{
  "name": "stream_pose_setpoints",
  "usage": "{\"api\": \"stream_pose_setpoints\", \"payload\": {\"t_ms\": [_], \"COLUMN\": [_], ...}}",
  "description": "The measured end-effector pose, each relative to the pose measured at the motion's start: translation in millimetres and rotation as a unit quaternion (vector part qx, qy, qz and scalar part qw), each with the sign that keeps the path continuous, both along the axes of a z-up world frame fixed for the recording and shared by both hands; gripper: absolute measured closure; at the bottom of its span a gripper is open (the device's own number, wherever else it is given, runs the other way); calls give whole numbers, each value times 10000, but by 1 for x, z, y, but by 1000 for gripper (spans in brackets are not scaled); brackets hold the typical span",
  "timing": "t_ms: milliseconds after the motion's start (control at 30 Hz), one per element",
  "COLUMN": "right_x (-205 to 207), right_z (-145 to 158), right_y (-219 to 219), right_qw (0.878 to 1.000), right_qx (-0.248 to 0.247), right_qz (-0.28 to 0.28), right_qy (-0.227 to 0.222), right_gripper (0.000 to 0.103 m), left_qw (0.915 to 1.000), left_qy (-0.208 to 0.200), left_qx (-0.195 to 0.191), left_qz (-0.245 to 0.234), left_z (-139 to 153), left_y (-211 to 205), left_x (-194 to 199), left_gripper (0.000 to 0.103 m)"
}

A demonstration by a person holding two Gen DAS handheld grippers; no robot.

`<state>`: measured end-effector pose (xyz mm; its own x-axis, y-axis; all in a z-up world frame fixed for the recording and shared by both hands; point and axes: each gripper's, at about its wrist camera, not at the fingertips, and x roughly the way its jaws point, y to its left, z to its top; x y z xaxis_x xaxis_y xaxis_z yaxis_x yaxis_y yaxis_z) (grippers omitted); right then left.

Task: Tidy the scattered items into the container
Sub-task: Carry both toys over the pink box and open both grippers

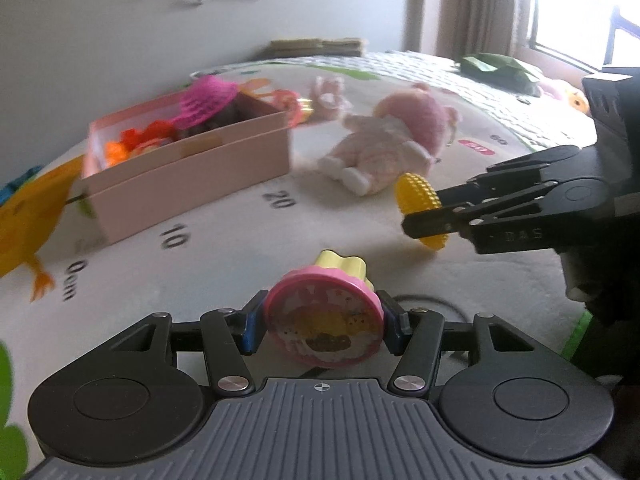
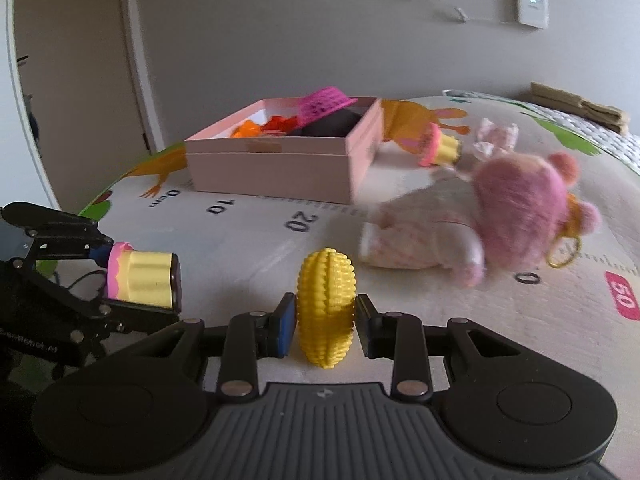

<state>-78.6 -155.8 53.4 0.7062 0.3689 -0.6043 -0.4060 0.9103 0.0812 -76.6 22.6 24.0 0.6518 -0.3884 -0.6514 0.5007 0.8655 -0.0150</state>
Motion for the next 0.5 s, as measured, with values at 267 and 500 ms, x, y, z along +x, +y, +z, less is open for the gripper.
{"api": "stream_pose_setpoints", "payload": {"t_ms": [267, 500], "right_x": [-3, -1], "right_z": [5, 6], "right_y": [34, 56], "right_qw": [9992, 9979], "right_qx": [-58, -149], "right_qz": [389, 610], "right_qy": [60, 126], "right_gripper": [72, 72], "left_qw": [9994, 9990], "left_qy": [13, -1], "left_qx": [-98, -188], "left_qz": [320, 416], "left_z": [2, 3], "left_y": [30, 44], "left_x": [-3, -5], "left_gripper": [43, 43]}}
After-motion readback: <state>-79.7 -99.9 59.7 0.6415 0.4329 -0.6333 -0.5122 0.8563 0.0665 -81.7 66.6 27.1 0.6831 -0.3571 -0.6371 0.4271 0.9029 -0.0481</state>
